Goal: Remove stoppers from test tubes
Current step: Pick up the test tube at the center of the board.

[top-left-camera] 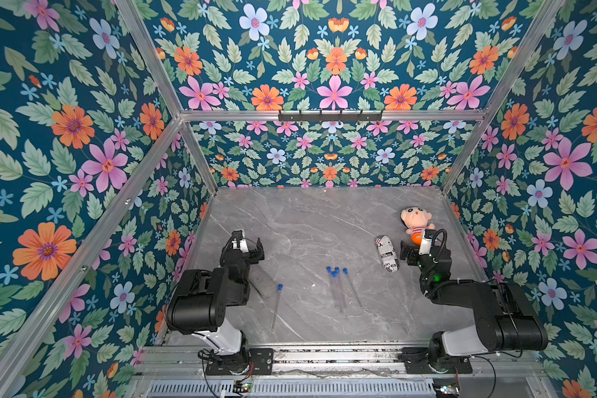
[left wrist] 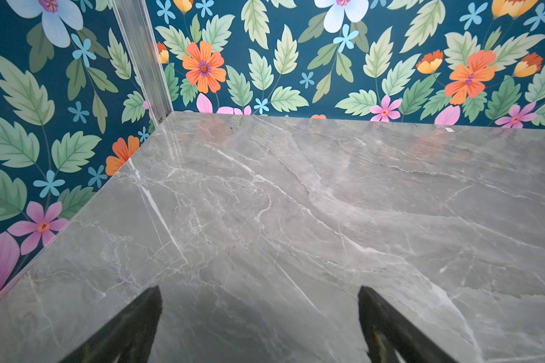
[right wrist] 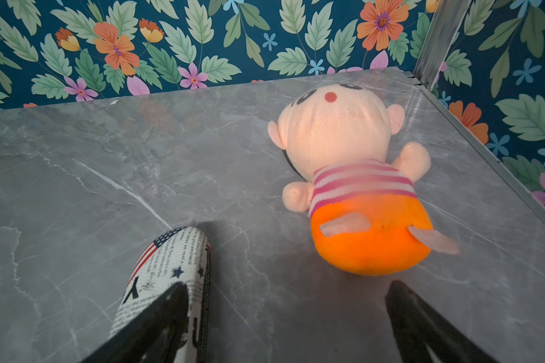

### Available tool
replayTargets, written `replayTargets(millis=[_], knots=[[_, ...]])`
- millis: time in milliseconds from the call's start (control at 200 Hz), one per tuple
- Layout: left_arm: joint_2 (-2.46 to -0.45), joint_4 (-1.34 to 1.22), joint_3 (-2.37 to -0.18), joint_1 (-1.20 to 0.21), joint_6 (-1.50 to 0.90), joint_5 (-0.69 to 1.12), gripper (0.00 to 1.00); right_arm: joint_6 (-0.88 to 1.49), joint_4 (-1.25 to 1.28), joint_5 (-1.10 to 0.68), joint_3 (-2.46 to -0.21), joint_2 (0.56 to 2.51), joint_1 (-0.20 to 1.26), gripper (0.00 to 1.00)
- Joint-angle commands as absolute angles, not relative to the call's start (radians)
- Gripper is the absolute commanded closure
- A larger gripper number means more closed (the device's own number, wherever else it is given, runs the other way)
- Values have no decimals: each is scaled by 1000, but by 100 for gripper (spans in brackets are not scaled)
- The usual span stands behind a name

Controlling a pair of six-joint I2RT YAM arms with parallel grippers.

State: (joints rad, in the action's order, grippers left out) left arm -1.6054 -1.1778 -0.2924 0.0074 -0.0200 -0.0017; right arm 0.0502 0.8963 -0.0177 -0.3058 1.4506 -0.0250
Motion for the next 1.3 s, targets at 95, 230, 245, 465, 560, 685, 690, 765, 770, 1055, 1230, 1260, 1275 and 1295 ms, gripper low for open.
replayTargets(millis=[95, 230, 245, 465, 560, 685, 690, 765, 770, 1055, 1230, 1260, 1275, 1295], knots=[[-1607, -1202, -298, 9, -9, -5, 0, 49, 910, -6, -309, 1453, -24, 1], [-1607, -1201, -297, 9, -9, -4, 0, 48, 910, -6, -310, 1453, -24, 1], [-1607, -1201, -297, 8, -8, -4, 0, 48, 909, -6, -310, 1453, -24, 1], [-1545, -1118, -322, 7, -11, -28, 11, 106, 687, 108, -373, 1302, -33, 1], [-1417, -809, -444, -2, -29, -99, 15, 171, 420, 145, -479, 1134, -33, 1], [-1292, -632, -543, -46, -71, -186, 21, 311, 167, 194, -575, 964, -34, 7], [-1287, -613, -548, -48, -75, -193, 21, 318, 156, 196, -579, 959, -34, 7], [-1237, -361, -668, -75, -143, -272, 24, 397, -2, 198, -640, 893, -34, 11], [-1235, -348, -675, -76, -146, -275, 24, 404, -16, 196, -645, 889, -33, 12], [-1133, 245, -836, -274, -383, -290, 35, 541, -573, 183, -834, 854, 253, 21], [-1050, 352, -735, -417, -564, -272, 44, 657, -673, 206, -774, 830, 490, 27], [-1039, 369, -717, -439, -592, -274, 47, 676, -671, 217, -757, 821, 528, 30], [-1033, 375, -709, -449, -604, -276, 48, 685, -666, 221, -747, 815, 543, 31], [-1028, 383, -699, -461, -617, -277, 50, 695, -657, 230, -732, 808, 565, 32]])
